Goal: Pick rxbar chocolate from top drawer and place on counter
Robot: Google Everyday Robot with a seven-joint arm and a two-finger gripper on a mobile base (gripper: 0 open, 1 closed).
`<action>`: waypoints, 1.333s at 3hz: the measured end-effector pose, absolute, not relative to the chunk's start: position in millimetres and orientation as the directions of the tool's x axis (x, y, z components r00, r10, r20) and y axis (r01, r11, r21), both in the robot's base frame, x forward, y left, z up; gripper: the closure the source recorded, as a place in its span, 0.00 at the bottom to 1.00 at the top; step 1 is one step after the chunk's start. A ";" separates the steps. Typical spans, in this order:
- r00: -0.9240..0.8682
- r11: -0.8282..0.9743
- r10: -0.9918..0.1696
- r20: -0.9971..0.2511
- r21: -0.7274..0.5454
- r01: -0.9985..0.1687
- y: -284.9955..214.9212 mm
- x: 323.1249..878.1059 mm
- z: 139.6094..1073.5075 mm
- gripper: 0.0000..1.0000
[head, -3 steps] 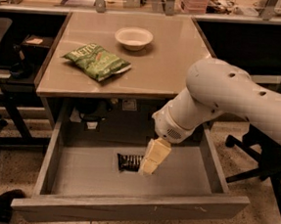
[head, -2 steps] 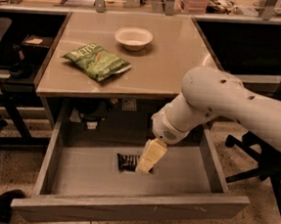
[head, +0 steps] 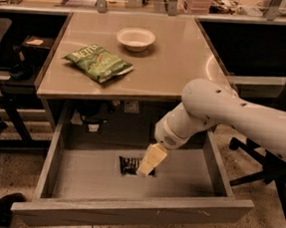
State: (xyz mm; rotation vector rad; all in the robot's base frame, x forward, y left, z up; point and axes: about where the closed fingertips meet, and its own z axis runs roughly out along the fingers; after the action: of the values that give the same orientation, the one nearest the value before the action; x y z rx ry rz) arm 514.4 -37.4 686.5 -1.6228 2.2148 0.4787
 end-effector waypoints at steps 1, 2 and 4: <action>-0.284 0.288 -0.836 -0.470 0.066 -0.955 -37.2 514.4 685.1 0.00; -0.289 0.287 -0.823 -0.489 0.082 -0.954 -29.9 510.7 670.5 0.00; -0.296 0.276 -0.781 -0.550 0.120 -0.954 -8.3 517.5 644.5 0.00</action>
Offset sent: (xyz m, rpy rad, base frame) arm -0.0077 0.0164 -0.0367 0.0703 0.0230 -0.0100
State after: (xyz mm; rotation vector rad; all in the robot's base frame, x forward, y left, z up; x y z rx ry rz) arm 517.5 -8.3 644.5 -1.5686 2.1691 0.6151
